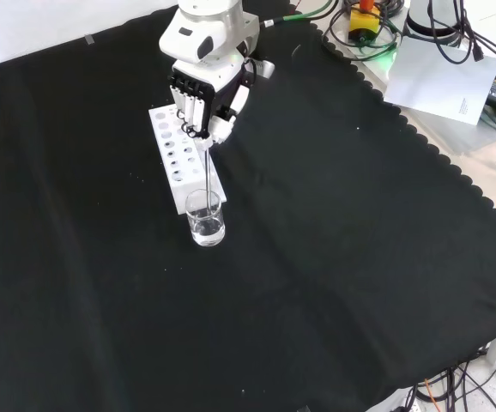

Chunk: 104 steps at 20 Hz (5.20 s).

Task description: Put the glass rod back on the white test tube rack.

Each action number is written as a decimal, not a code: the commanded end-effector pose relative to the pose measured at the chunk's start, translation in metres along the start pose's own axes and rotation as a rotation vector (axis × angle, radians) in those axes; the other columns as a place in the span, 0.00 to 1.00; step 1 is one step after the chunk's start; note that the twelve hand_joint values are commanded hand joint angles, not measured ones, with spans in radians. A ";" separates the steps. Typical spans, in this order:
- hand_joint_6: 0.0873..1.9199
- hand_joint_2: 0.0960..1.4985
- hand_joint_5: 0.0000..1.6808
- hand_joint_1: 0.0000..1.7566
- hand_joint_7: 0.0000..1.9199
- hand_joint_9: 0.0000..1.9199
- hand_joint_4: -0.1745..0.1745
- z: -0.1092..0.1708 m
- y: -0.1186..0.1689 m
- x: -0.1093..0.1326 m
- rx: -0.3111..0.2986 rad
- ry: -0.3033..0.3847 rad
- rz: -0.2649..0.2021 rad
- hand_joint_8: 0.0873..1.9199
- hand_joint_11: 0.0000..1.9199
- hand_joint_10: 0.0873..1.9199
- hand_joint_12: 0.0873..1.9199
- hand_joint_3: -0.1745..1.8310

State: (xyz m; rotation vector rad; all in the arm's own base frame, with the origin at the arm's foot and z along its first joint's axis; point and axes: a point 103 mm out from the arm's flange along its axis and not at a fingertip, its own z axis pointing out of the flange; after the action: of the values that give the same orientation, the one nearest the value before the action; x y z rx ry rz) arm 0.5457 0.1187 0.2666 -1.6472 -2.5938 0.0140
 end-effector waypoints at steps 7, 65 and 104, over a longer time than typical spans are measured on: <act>0.17 0.70 0.74 0.75 0.67 0.81 0.00 -0.008 0.004 0.002 0.007 -0.017 0.015 0.38 0.82 0.39 0.36 0.00; 0.17 0.70 0.73 0.75 0.67 0.81 0.00 -0.077 -0.119 -0.094 -0.069 -0.054 0.296 0.38 0.82 0.39 0.36 0.00; 0.17 0.70 0.73 0.75 0.67 0.81 0.00 -0.010 -0.103 -0.104 0.012 -0.005 0.310 0.38 0.82 0.39 0.37 0.00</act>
State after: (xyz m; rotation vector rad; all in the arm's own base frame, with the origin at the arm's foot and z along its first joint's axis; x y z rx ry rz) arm 0.4955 -0.0140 0.2858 -2.0272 -2.3250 0.0473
